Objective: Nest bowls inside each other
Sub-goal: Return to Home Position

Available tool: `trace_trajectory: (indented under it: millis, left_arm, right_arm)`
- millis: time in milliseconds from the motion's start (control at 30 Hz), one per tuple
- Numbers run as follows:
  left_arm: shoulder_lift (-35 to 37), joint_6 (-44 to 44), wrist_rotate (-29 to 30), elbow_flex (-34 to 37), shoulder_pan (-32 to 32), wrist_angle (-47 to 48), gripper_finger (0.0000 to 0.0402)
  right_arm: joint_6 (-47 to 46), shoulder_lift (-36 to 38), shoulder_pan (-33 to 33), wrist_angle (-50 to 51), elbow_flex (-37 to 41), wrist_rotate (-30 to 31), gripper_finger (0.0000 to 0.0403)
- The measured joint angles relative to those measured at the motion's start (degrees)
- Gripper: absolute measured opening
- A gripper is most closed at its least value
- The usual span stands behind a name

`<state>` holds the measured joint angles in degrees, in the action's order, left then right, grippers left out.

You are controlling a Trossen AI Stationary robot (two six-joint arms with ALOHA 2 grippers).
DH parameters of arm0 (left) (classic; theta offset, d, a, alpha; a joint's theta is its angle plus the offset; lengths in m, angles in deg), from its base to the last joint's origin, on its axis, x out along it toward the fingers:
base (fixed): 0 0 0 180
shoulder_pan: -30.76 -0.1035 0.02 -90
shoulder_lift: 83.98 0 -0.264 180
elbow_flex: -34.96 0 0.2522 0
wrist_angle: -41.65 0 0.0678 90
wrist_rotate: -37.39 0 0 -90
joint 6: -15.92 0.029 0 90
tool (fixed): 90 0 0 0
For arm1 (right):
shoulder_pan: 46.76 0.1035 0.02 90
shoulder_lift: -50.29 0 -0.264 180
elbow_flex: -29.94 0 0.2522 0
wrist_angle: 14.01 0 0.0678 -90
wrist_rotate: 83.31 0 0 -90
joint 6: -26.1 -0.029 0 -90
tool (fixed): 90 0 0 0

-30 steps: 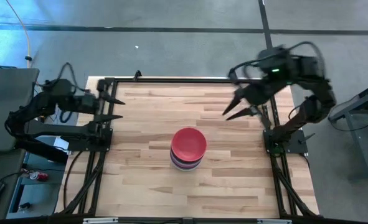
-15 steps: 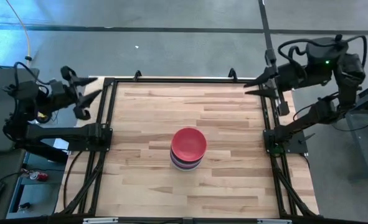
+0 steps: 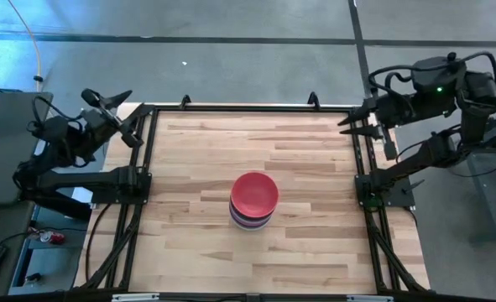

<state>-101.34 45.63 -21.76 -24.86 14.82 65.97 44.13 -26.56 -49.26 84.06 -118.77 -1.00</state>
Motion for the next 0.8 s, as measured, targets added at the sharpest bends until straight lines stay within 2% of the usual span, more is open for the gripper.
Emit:
trace_trajectory:
  millis: [300, 567, 800]
  left_arm:
    - [7.3, -4.0, -2.2, 8.2, 0.0, -3.6, 0.0207]
    - [10.6, -2.0, -0.8, 19.5, -0.2, -17.8, 0.0207]
    - [10.9, -2.3, 0.4, 27.8, -0.2, -26.4, 0.0207]
  right_arm:
    - [1.9, 3.5, 0.0, -0.9, 2.2, -2.5, 0.0074]
    - [2.5, 7.0, 0.0, -4.0, 8.7, -2.5, 0.0074]
    - [2.4, 11.1, 0.0, -8.7, 16.3, -2.5, 0.0074]
